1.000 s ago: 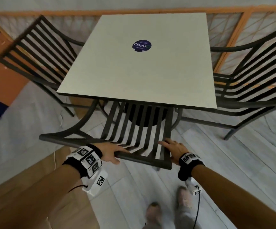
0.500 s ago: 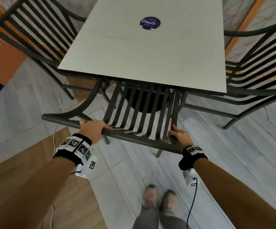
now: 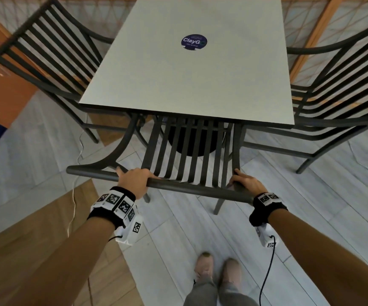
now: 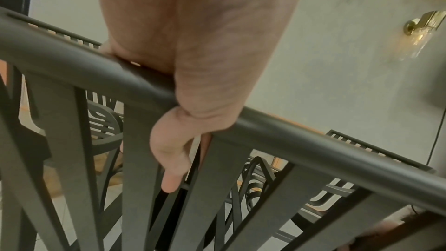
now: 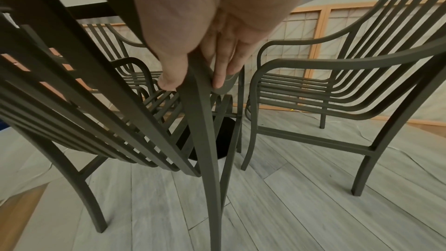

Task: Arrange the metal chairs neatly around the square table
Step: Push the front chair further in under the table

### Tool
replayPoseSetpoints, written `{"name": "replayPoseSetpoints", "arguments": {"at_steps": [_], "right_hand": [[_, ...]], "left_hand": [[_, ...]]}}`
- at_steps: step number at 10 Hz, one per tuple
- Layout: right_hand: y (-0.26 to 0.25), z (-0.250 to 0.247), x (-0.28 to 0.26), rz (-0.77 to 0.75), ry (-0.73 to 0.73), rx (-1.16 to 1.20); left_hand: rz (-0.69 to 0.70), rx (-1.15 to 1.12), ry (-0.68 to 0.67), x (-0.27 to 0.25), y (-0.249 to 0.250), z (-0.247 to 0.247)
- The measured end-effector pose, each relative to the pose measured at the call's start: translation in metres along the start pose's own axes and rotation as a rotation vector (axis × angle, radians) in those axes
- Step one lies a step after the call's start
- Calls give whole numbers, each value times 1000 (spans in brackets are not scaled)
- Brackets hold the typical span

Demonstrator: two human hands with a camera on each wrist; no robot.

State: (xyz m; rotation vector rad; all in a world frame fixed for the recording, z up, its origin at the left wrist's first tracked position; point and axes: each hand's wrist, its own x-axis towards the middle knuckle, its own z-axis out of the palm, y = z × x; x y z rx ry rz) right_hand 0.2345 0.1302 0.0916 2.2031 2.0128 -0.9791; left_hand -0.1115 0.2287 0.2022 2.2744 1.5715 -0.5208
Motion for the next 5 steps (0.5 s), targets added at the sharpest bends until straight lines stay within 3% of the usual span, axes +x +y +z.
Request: {"name": "replayPoseSetpoints", "arguments": {"at_steps": [2,3,4,5], "right_hand": [[-26,-31,-46,-103,21,-106],[-37,-59,-74,-114,45,-102],[-49,-116,-109,-104,133,-96],[-58,-190,-157,-197,430,7]], "left_hand": [[47,-60,-11,-16,10,-13],[106,-217,97,-35,18,-7],[101,-340,329,-59,29,3],[29,-330,384,-99,41,44]]}}
